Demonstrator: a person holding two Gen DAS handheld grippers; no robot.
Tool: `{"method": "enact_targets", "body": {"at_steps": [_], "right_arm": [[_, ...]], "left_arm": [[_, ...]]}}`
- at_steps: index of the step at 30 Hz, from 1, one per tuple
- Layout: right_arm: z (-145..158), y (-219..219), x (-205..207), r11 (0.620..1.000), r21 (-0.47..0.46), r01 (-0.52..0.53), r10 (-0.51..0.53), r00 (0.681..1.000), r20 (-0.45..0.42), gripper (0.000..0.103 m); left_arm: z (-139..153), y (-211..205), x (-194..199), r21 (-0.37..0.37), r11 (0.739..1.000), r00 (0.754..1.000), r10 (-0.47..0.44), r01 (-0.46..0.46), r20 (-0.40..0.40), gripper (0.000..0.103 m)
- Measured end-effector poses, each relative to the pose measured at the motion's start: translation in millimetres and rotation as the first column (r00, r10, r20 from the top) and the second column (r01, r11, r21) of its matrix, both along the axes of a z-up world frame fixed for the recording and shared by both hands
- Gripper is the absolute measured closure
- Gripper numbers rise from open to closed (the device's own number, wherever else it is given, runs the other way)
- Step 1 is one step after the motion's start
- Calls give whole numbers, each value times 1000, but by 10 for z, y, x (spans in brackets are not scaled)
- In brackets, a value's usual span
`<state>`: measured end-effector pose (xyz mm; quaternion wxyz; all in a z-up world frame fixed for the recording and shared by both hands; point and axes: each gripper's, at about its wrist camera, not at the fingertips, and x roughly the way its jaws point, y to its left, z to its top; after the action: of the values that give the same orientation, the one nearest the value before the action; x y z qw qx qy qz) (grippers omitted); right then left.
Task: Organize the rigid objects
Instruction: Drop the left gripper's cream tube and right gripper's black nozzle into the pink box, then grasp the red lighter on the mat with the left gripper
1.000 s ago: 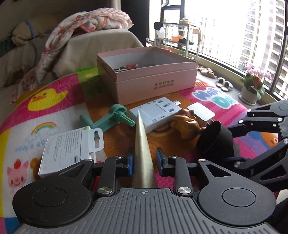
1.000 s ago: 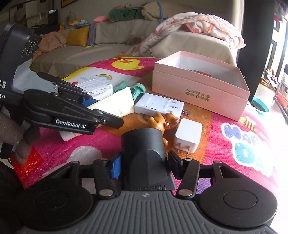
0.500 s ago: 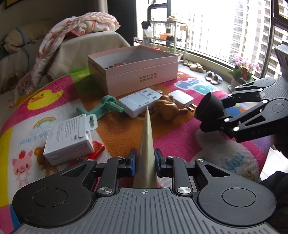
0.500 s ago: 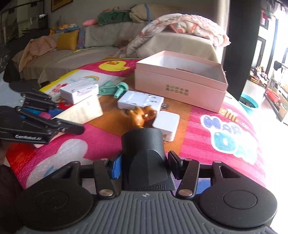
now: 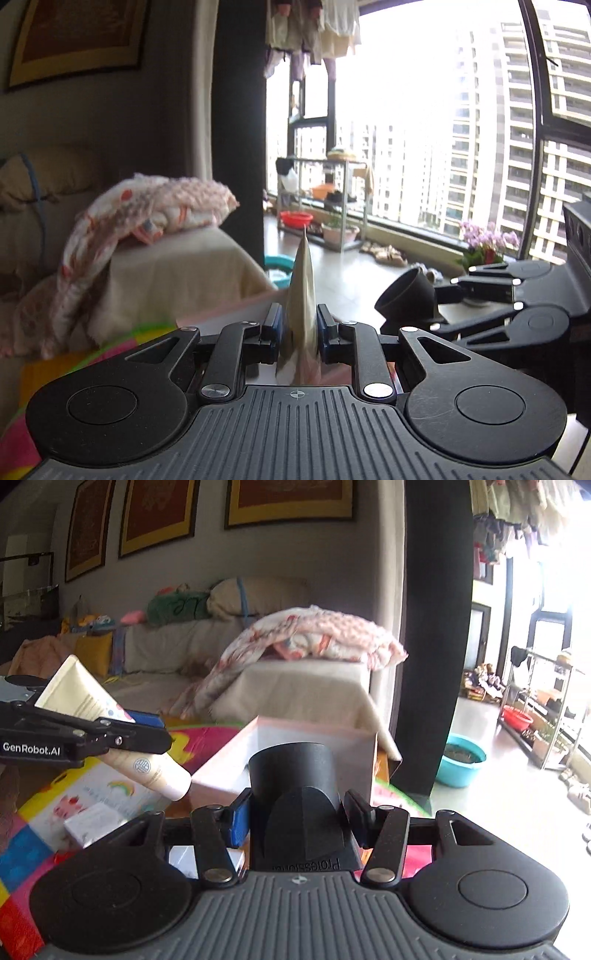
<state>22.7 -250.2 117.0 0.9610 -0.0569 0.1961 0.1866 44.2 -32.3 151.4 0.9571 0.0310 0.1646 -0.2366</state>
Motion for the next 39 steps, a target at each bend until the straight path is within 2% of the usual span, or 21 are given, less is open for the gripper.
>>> {"method": "enact_targets", "body": {"at_steps": [1, 3, 4, 5, 6, 7, 10, 14, 18, 21, 25, 27, 30, 32, 34, 37, 39], "right_arm": [[65, 35, 110, 1000, -2, 15, -15, 1000, 27, 51], [155, 113, 334, 999, -4, 37, -36, 997, 68, 50], [168, 148, 428, 999, -9, 41, -40, 997, 70, 49], [165, 185, 509, 998, -19, 54, -53, 997, 58, 43], [138, 208, 548, 997, -27, 68, -67, 997, 42, 38], [84, 221, 543, 997, -30, 70, -69, 997, 30, 38], [-195, 188, 379, 998, -40, 50, -51, 999, -7, 34], [-695, 180, 41, 997, -76, 11, -19, 993, -117, 33], [-1012, 214, -270, 994, -105, -19, -1, 983, -181, 33], [-1048, 202, -450, 996, -85, -2, -12, 986, -166, 31], [-1042, 159, -521, 1000, -3, -12, 11, 980, -199, 29], [-1078, 161, -532, 1000, 21, -16, 20, 976, -218, 27], [-1108, 182, -515, 1000, 17, -18, 22, 973, -229, 26], [-1122, 163, -495, 999, 31, -9, 16, 969, -245, 23], [-1135, 139, -458, 999, 44, 8, 4, 964, -265, 22], [-1157, 113, -423, 998, 57, 29, -11, 957, -290, 21], [-1162, 104, -424, 998, 58, 39, -20, 957, -291, 20]], "left_arm": [[77, -8, 187, -37, 999, 1000, 1, -1, -2, 80], [133, -25, 576, -113, 994, 998, 0, -8, -67, 80], [121, -29, 740, -144, 989, 994, 4, -20, -110, 80], [87, -19, 870, -170, 985, 989, 10, -35, -147, 79], [50, -9, 924, -181, 983, 987, 13, -43, -160, 79], [11, 14, 932, -181, 982, 988, 19, -47, -155, 79], [-149, 138, 760, -164, 984, 990, 47, -69, -132, 79], [-462, 289, 340, -134, 989, 985, 31, -53, -167, 79], [-788, 305, -77, -49, 998, 978, 23, -34, -207, 79], [-1000, 326, -358, 21, 999, 968, 49, -45, -244, 79], [-1157, 403, -646, 17, 999, 951, 41, -37, -305, 79], [-1192, 440, -792, 39, 999, 945, 45, -34, -323, 78], [-1190, 583, -997, 71, 993, 942, 111, -93, -315, 77], [-1153, 783, -1066, 47, 981, 934, 192, -186, -301, 77], [-1102, 1062, -1061, -13, 951, 911, 291, -308, -291, 77], [-1099, 1433, -1026, -68, 876, 838, 432, -478, -333, 77], [-1145, 1572, -1010, -87, 848, 805, 458, -523, -376, 77]]}}
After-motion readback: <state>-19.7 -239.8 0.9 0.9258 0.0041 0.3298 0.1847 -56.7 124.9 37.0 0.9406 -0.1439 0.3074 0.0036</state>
